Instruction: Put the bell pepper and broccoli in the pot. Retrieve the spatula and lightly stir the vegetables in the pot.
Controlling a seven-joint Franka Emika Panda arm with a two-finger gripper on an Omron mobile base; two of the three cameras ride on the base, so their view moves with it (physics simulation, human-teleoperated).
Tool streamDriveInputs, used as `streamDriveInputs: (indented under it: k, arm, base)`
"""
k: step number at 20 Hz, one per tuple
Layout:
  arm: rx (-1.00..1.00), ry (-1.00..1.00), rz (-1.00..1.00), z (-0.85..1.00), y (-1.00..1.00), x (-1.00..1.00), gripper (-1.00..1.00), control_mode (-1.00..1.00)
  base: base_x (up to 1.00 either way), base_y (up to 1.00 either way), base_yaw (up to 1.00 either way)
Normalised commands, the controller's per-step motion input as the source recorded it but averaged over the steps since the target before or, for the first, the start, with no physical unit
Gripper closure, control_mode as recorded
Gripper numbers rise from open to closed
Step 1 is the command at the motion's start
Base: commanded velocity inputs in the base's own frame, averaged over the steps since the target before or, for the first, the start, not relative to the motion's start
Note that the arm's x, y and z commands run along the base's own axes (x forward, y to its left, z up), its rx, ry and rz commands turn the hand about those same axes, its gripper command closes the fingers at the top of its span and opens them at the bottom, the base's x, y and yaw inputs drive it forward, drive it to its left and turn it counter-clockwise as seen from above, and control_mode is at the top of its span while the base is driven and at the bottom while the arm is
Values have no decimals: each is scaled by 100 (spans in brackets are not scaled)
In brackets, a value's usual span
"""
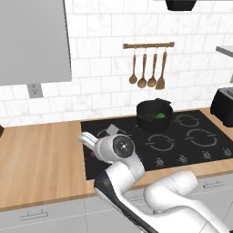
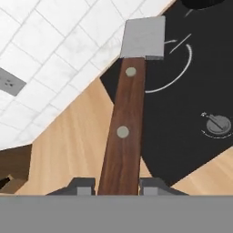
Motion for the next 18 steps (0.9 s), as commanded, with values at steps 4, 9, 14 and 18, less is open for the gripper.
streamDriveInputs:
  k: [4, 9, 14, 18]
  arm:
    - [37, 0, -14, 53, -63, -10, 100, -100]
    - [40, 0, -11, 61, -62, -16, 100, -100]
    - [41, 0, -12, 59, -60, -14, 100, -100]
    - [37, 0, -19, 61, -50, 0, 100, -100]
  base:
    - [0, 0, 0]
    - [0, 0, 0]
    - [0, 0, 0]
    - [0, 0, 0]
